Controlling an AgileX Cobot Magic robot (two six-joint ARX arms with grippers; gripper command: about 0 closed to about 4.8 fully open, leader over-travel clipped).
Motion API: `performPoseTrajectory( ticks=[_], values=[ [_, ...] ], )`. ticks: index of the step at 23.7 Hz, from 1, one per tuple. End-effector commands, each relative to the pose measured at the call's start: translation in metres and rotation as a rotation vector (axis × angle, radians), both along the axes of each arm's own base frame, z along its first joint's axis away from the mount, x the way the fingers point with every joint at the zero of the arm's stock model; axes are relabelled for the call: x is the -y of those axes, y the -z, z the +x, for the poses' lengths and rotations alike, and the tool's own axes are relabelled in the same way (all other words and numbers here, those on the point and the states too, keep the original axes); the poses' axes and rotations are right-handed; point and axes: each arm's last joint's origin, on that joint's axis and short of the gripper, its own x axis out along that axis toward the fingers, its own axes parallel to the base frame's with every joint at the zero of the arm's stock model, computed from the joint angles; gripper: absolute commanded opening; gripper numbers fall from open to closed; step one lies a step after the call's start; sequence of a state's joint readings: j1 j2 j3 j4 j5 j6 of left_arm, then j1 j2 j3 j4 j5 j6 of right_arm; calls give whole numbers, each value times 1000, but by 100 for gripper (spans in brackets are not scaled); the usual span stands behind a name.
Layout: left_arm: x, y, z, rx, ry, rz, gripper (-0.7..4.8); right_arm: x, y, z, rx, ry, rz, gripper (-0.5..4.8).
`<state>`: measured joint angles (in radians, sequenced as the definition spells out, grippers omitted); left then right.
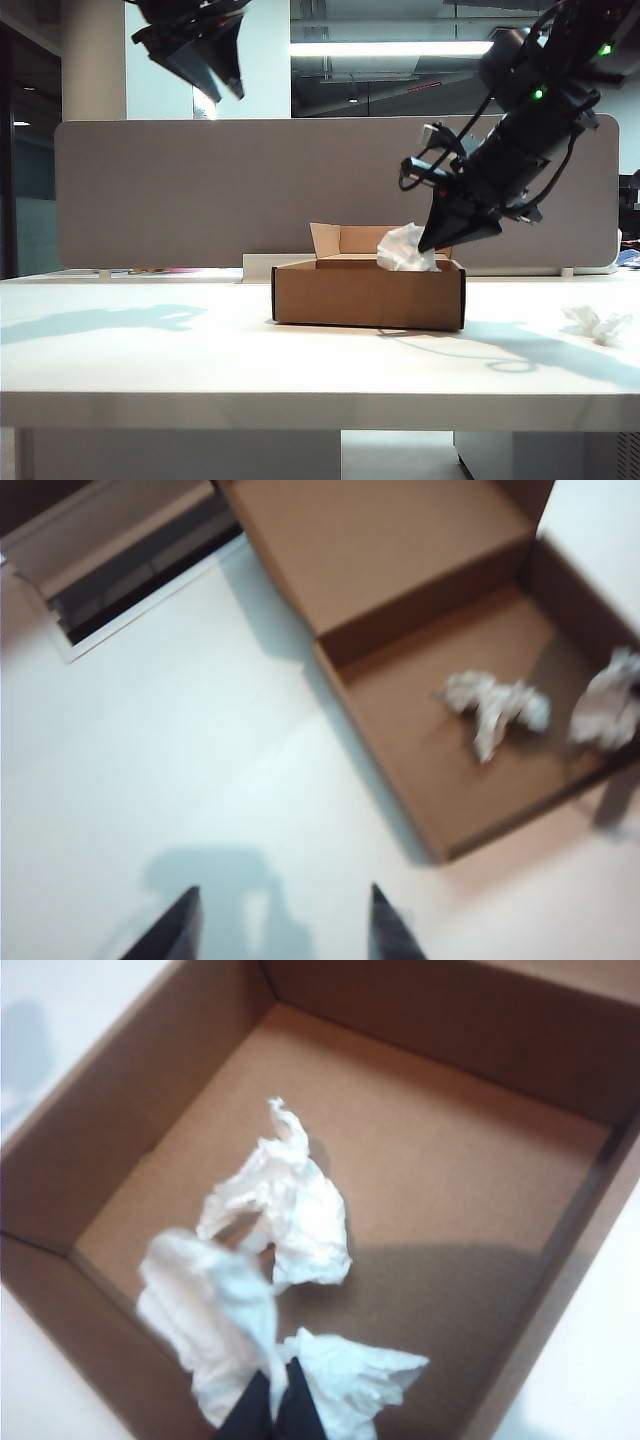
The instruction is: Pick up all the paper balls on the table and put them in the paper box.
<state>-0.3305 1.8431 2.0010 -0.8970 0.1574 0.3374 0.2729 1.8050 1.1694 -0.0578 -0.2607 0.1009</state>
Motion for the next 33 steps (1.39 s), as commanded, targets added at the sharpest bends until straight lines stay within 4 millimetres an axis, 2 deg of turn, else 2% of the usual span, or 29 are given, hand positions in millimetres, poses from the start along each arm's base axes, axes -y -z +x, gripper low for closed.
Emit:
performPoseTrajectory(
  ticks=[1, 5, 10, 14, 16, 19, 22, 25, 28, 33],
  values=[
    [-5, -3, -13, 64, 25, 63, 206, -1, 3, 3, 6, 1, 4, -3],
    [-11, -4, -29, 96, 27, 68, 206, -2, 10, 5, -13, 1, -1, 15],
    [-19, -7, -52, 151, 84, 124, 206, -2, 9, 6, 4, 0, 5, 168],
    [-27, -8, -70, 204, 68, 160, 206, -2, 6, 5, -6, -20, 21, 254],
    [-31, -9, -80, 236, 56, 159, 206, 0, 1, 0, -26, -16, 13, 254],
    [-35, -2, -90, 269, 52, 149, 205, 8, -16, -7, -11, 30, -14, 254],
    [-35, 11, -92, 267, 50, 146, 206, 17, -38, -17, 22, 76, -36, 255],
    [-35, 24, -90, 249, 54, 147, 205, 25, -48, -25, 22, 149, -109, 256],
    [-34, 35, -89, 234, 55, 145, 206, 35, -44, -28, -28, 186, -186, 257],
    [-34, 47, -89, 213, 60, 150, 206, 50, -25, -31, -181, 217, -240, 258]
  ],
)
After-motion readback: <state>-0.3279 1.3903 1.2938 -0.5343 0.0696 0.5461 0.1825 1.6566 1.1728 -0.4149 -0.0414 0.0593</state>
